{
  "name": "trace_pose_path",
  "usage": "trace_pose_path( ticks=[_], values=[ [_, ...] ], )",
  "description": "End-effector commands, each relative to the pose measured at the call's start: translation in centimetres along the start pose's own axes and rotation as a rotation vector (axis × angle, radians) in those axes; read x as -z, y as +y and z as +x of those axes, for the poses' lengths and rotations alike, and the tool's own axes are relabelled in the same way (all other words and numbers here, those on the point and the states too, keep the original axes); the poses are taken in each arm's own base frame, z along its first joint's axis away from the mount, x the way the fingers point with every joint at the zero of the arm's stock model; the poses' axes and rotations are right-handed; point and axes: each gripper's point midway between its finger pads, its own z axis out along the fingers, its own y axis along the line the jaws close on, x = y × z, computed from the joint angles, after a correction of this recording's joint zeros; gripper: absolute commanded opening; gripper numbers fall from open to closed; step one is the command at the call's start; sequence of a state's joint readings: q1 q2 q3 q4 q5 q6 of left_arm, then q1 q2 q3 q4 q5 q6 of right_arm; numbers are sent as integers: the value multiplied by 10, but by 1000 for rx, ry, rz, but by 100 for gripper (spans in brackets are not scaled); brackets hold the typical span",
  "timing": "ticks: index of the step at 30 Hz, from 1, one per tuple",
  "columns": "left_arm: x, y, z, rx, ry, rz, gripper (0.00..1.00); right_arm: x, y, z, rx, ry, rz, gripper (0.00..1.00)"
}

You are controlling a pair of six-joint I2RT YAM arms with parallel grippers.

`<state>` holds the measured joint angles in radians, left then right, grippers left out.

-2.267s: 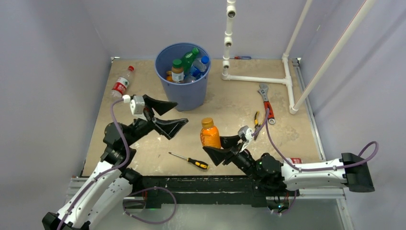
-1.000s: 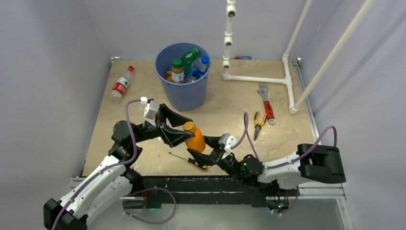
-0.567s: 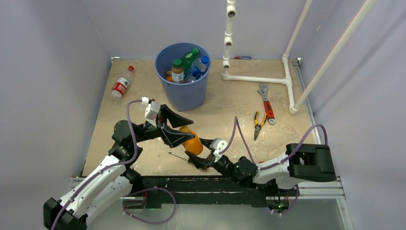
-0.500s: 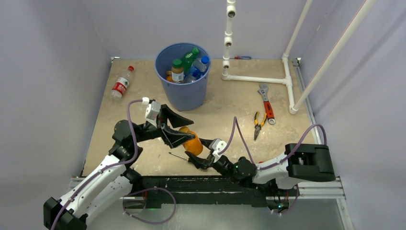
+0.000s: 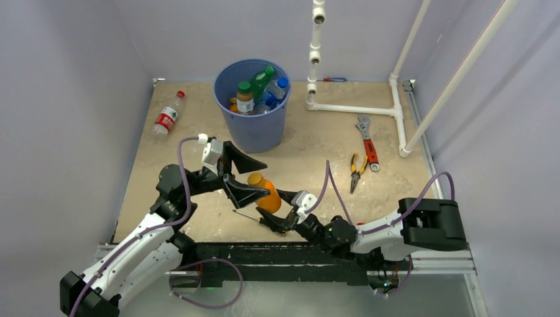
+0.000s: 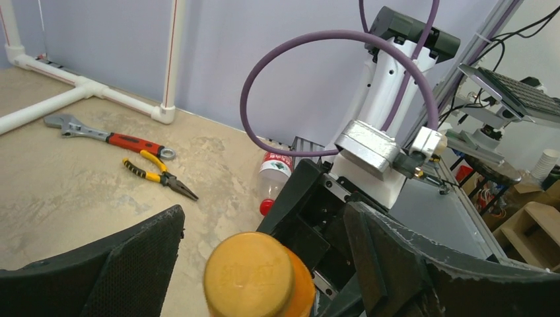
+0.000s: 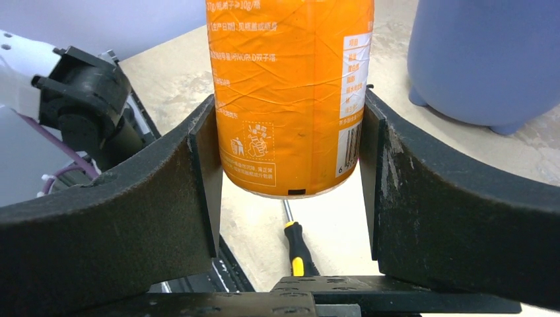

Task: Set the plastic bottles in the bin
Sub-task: Place the plastic bottle in the trash bin.

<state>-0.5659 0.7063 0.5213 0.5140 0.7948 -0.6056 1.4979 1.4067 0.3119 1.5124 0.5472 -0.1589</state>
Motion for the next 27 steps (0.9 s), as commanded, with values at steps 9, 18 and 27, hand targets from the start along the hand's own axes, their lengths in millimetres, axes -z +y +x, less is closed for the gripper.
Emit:
trace_pose_path(
  ticks=[9,18,27],
  values=[
    [-4,-7,-19,-60,-29,14,63,6,-7,-102,-187,-370,12,0],
    [-4,-8,-19,-55,-30,19,75,6,-17,-109,-202,-407,62,0],
    [-5,-5,-15,-38,-17,10,84,9,-22,-121,-228,-453,81,0]
  ],
)
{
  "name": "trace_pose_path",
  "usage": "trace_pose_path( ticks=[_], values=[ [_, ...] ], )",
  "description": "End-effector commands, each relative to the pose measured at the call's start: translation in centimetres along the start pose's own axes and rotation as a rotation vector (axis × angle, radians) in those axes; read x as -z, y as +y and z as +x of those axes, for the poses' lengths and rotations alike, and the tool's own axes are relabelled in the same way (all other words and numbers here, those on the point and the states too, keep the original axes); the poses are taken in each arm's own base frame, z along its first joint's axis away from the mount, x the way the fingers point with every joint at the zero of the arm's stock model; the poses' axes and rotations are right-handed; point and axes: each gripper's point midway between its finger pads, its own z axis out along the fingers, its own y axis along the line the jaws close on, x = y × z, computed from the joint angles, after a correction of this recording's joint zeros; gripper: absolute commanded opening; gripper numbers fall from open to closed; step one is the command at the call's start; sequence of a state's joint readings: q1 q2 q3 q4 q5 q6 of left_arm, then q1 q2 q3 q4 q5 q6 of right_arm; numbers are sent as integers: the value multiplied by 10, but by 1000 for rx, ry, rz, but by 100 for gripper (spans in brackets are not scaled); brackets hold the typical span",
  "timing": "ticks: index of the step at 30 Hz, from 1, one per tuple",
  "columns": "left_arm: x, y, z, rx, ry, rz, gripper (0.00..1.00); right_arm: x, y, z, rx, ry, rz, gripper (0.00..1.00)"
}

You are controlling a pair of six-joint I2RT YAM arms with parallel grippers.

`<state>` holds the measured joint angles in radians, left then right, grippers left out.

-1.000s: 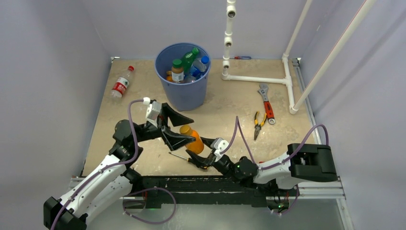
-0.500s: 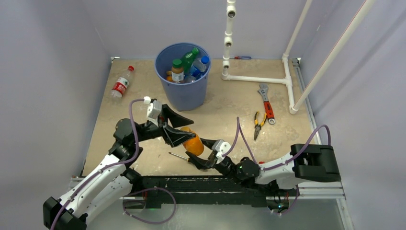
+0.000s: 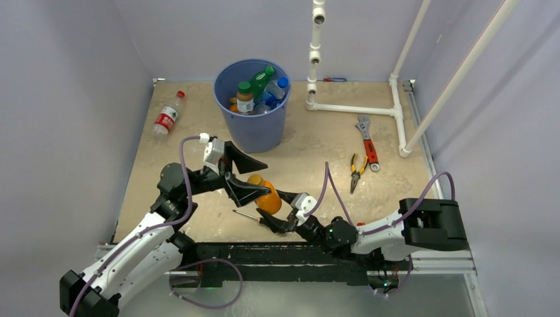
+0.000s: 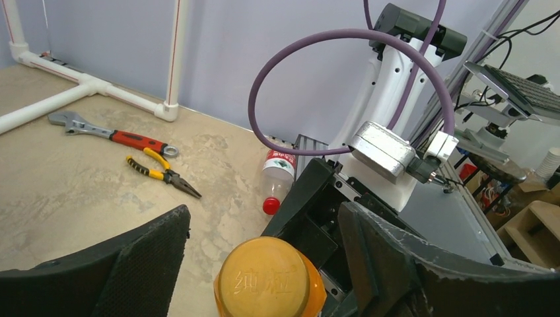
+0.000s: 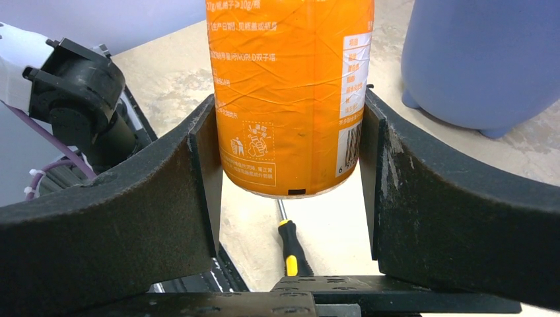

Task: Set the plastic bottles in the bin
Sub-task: Place the plastic bottle in the trash bin.

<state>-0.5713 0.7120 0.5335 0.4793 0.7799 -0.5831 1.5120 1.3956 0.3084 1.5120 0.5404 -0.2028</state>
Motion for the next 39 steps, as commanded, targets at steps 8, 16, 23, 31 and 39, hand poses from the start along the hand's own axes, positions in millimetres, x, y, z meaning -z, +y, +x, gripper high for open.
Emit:
trace_pose_path(
  ticks=[8,16,23,31,39],
  values=[
    [-4,-5,-16,-38,-26,7,91,9,-29,-131,-283,-490,87,0],
    [-7,-6,-11,-18,-2,39,66,13,-32,-146,-300,-528,83,0],
    [-6,-10,-14,-36,-14,53,32,9,-27,-132,-294,-479,71,0],
    [-6,-1,-18,-62,-24,-2,0,-3,-10,-111,-313,-216,11,99],
    [-9,22,-65,-152,-105,-197,0,12,-25,-78,-477,194,183,99]
  ],
)
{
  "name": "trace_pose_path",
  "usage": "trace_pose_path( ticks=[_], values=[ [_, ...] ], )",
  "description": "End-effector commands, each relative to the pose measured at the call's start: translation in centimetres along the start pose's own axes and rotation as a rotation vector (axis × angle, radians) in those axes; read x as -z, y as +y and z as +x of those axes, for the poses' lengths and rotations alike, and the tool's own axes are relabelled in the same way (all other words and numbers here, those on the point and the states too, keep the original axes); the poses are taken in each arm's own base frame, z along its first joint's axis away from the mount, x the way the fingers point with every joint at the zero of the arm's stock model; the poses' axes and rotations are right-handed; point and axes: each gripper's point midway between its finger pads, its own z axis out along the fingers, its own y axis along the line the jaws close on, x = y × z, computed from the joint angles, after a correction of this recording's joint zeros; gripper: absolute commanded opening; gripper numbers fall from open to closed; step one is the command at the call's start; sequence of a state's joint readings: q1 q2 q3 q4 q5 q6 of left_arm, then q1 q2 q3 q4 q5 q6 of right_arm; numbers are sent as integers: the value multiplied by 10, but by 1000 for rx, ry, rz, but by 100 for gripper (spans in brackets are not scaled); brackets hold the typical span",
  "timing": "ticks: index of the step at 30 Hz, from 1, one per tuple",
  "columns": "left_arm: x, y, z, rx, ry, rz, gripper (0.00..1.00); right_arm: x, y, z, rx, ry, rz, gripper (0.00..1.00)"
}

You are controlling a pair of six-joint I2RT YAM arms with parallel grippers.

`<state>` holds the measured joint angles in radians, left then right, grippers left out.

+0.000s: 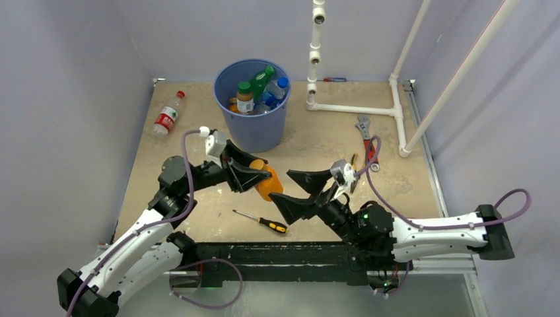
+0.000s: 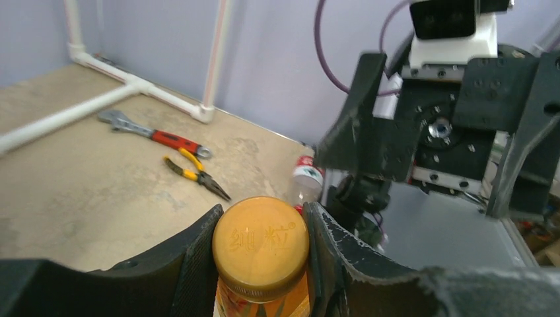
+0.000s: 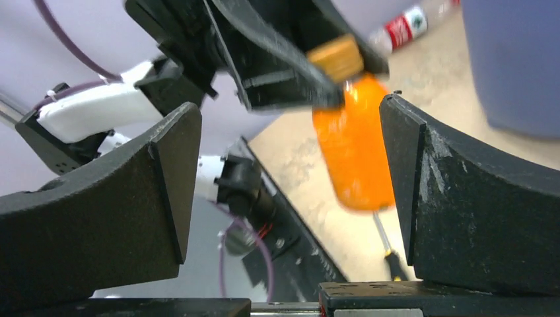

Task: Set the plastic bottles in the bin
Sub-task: Place the plastic bottle in the trash bin.

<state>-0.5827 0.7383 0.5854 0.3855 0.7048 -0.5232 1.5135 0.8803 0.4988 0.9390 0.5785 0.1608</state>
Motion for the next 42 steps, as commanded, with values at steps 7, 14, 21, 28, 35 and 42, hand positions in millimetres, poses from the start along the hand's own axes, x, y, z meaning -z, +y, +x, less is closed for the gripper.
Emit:
trace_pose_path(
  ticks=[7,14,21,28,35,42],
  values=[
    [-7,40,-180,-329,-285,-434,0,59,-67,29,-93,219,294,99],
    [1,119,-239,-465,-316,-868,0,76,-81,20,-90,196,306,99],
    [18,198,-247,-536,-238,-1214,0,84,-103,44,-14,305,468,98],
    [29,250,-247,-524,-221,-1367,0,89,-111,48,14,325,517,98],
    [27,294,-229,-543,-156,-1424,0,93,-113,33,-26,282,514,97],
    [-4,319,-178,-507,-38,-1274,0,102,-118,27,-57,270,524,97]
  ],
)
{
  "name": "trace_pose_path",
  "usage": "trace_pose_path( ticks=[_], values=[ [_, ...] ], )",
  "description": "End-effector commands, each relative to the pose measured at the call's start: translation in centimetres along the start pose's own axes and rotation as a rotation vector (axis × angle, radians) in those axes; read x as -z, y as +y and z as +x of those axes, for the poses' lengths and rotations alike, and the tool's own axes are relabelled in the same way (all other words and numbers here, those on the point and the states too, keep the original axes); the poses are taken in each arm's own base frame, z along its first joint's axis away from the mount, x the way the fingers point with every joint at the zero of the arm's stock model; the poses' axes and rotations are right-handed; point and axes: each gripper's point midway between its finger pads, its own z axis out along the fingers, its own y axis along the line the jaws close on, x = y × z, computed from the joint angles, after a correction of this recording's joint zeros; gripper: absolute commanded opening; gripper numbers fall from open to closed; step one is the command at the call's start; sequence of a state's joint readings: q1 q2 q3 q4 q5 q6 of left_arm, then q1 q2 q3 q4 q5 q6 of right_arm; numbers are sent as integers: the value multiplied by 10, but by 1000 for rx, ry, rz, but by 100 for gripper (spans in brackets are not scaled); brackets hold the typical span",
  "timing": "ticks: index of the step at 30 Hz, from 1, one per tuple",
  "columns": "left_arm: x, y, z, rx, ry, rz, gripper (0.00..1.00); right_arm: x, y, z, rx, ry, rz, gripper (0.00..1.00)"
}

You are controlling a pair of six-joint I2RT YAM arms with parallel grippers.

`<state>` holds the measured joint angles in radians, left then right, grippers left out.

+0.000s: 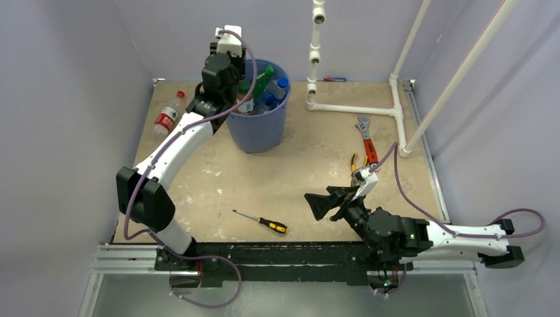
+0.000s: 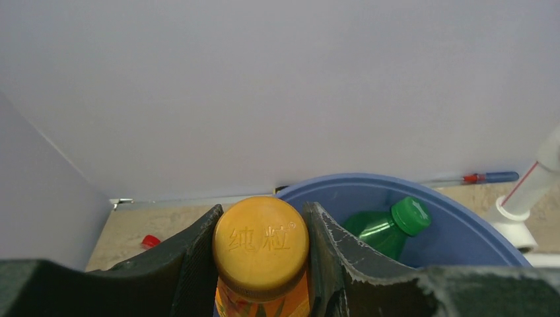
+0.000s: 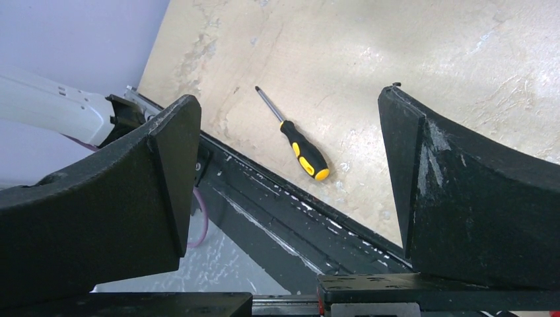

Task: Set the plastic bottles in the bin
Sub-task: Place the plastic bottle in the trash bin.

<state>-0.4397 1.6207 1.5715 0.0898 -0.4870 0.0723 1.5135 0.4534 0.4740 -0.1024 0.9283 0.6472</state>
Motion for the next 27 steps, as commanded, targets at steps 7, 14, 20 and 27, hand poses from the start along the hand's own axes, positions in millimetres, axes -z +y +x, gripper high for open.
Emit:
trace_pose_path(
  ticks=[7,14,20,27],
  values=[
    [-12,-32,46,-15,56,123,0,3,-5,-11,-31,-18,39,97],
    [-14,-62,90,-3,140,244,0,3,-4,-12,-28,-15,42,97],
    [-18,-51,97,-8,154,170,0,4,-6,-14,-27,-16,47,96],
    [-22,-6,78,10,146,-59,15,5,-7,-14,-30,-18,46,96]
  ],
)
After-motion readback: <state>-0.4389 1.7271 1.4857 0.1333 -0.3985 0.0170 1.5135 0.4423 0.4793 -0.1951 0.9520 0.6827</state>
